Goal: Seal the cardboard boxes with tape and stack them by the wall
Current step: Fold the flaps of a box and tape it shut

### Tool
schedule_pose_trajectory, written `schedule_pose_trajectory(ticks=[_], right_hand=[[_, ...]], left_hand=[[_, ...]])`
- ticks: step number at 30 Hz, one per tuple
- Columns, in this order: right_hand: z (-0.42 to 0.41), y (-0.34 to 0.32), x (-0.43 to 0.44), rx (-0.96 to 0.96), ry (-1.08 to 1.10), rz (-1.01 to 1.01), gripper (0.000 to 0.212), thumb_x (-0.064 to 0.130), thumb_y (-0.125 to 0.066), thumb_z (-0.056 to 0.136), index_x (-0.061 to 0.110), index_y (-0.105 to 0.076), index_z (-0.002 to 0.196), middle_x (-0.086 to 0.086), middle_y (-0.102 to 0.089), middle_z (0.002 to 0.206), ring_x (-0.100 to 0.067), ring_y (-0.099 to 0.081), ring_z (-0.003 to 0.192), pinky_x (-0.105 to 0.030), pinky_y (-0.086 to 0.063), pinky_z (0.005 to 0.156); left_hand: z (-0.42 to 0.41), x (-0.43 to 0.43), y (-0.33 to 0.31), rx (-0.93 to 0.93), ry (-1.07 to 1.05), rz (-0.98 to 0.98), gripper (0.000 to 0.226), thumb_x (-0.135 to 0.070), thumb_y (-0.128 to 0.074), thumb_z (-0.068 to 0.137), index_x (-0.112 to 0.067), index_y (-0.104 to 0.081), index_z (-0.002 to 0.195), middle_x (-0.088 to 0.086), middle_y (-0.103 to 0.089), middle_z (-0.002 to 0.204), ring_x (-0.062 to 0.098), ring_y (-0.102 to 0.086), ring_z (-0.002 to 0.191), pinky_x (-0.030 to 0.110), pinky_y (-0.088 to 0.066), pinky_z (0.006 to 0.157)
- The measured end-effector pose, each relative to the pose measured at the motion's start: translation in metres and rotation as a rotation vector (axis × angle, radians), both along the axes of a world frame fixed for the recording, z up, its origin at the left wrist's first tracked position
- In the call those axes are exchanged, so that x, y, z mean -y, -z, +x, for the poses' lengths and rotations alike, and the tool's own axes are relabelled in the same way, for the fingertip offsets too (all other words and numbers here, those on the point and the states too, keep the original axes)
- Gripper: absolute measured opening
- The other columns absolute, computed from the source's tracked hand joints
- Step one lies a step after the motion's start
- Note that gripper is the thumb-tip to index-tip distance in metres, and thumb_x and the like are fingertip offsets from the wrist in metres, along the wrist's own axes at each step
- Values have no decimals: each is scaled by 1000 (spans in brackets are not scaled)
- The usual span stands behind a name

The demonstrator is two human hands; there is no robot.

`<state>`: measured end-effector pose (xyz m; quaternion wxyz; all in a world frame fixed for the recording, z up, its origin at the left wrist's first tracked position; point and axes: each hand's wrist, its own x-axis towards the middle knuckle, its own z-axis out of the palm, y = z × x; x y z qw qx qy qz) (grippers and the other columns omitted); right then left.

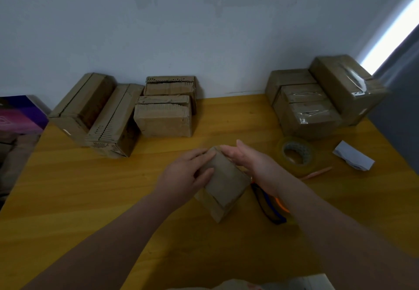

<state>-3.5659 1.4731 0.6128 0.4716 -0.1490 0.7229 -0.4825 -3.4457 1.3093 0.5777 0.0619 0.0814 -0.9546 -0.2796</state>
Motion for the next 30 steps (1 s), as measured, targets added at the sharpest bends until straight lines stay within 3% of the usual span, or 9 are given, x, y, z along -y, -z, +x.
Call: schedule_pose_trajectory(ticks=[4, 7, 9, 12, 14, 17, 23, 26, 30], right_hand=[[6, -6, 2, -106, -124, 30, 60, 62, -27, 93, 38, -37, 147, 7, -31, 155, -15, -31, 140, -33, -25, 115], [10, -2, 4, -241, -244, 51, 51, 54, -22, 100, 43, -24, 150, 12, -21, 158, 1, -25, 132, -16, -26, 100], [14, 4, 3, -351, -284, -22, 52, 48, -25, 102, 35, -20, 152, 16, -15, 159, 9, -18, 134, -17, -17, 111], [17, 14, 2, -571, -377, 16, 56, 51, -28, 101, 36, -13, 153, 20, -5, 160, 1, -8, 145, -33, -12, 121], [15, 18, 2, -695, -446, 96, 62, 59, -26, 98, 40, -7, 153, 22, 3, 160, -10, -9, 148, -42, -17, 119], [15, 16, 0, -831, -545, 191, 67, 66, -25, 94, 44, 1, 152, 22, 14, 159, -20, -5, 149, -51, -22, 117], [14, 4, -11, -922, -645, 219, 73, 78, -19, 86, 48, 0, 150, 22, 21, 157, -18, 2, 149, -48, -21, 116], [16, 8, -28, -952, -571, 307, 95, 85, -24, 78, 38, 14, 151, 20, 22, 157, -14, 4, 149, -42, -14, 120], [30, 15, -38, -1026, -538, 399, 123, 94, -23, 60, 23, 18, 152, 8, 24, 159, -14, 8, 149, -37, -3, 121]], left_hand=[[3, -6, 4, -72, -171, 186, 51, -40, -67, 86, -23, -54, 132, -13, -57, 119, -1, -49, 101, 5, -37, 81], [3, -4, 6, -75, -172, 262, 63, -48, -72, 78, -21, -54, 133, -10, -59, 117, 0, -52, 100, 5, -40, 80], [4, 1, 7, -10, -133, 355, 80, -59, -70, 69, -23, -49, 138, -9, -56, 125, 4, -52, 109, 7, -42, 85], [7, 12, 9, 82, -25, 450, 94, -74, -66, 61, -36, -35, 141, -4, -46, 144, 12, -47, 127, 25, -46, 100], [7, 16, 9, 119, 17, 414, 96, -79, -63, 59, -42, -27, 140, -5, -42, 146, 12, -45, 129, 29, -46, 102], [4, 15, 6, 136, 23, 399, 92, -58, -69, 66, -37, -24, 144, -4, -41, 147, 14, -43, 132, 24, -43, 102], [6, 15, 3, 165, 10, 356, 96, -61, -63, 67, -31, -22, 149, -4, -34, 152, 15, -36, 137, 23, -37, 105], [4, 15, -1, 133, 115, 110, 99, -77, -48, 70, -36, -5, 149, -13, -4, 158, 8, -8, 145, 27, -18, 114], [-4, 11, -14, 163, 286, -150, 93, -65, -51, 79, -40, 13, 142, -24, 23, 150, 5, 21, 142, 27, -1, 114]])
